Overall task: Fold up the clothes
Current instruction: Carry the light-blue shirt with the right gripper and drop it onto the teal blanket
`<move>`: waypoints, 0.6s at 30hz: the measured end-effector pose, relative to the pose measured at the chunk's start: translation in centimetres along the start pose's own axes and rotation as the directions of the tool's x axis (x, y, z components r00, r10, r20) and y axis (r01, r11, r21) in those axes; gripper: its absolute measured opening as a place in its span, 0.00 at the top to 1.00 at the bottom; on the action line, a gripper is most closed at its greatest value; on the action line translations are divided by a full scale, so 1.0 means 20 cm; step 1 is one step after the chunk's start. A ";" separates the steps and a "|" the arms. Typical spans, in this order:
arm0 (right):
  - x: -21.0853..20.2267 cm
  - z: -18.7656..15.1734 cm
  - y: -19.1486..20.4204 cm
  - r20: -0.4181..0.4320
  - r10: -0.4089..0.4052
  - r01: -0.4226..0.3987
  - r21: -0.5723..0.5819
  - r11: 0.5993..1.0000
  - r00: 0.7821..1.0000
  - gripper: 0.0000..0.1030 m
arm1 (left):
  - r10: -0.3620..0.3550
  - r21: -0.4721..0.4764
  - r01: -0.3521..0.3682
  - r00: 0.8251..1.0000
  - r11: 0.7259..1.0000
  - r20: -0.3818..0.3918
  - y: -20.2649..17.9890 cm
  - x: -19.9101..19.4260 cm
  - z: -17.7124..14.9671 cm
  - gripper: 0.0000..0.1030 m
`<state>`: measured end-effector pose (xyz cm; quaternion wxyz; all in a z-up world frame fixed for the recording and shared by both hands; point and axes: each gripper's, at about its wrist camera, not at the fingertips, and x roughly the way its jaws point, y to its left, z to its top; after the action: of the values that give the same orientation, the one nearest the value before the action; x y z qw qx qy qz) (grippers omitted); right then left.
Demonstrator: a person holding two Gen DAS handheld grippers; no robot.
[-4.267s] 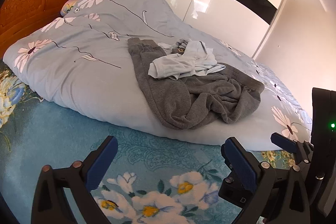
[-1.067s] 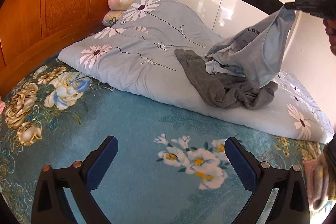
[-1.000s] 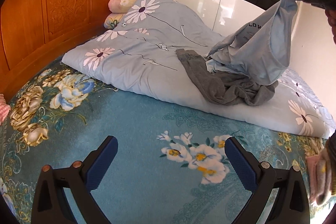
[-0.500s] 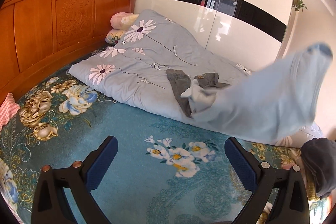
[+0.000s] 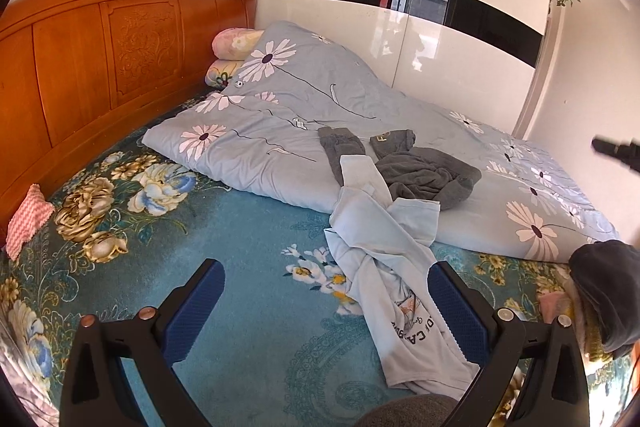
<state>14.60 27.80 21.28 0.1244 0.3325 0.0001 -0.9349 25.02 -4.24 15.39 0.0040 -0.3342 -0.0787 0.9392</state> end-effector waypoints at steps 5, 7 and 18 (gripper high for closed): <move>0.44 -0.68 0.02 -0.341 0.062 -0.042 0.064 0.997 0.938 1.00 | 0.027 0.019 -0.027 0.999 0.999 -0.036 0.00 0.02 -0.08 0.00; 0.54 -0.93 -0.01 -0.442 0.084 -0.032 0.124 0.992 0.893 0.99 | 0.031 0.024 -0.030 0.998 0.999 -0.050 -0.01 0.02 -0.11 0.00; 0.67 -1.43 -0.16 -0.525 0.203 0.053 0.432 0.900 0.827 0.70 | 0.003 0.051 0.002 0.995 0.999 -0.099 -0.09 0.08 -0.19 0.00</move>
<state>21.60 30.24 -9.64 0.0803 0.6092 -0.1821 -0.7676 26.08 -1.91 11.81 0.0163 -0.3801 -0.0544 0.9232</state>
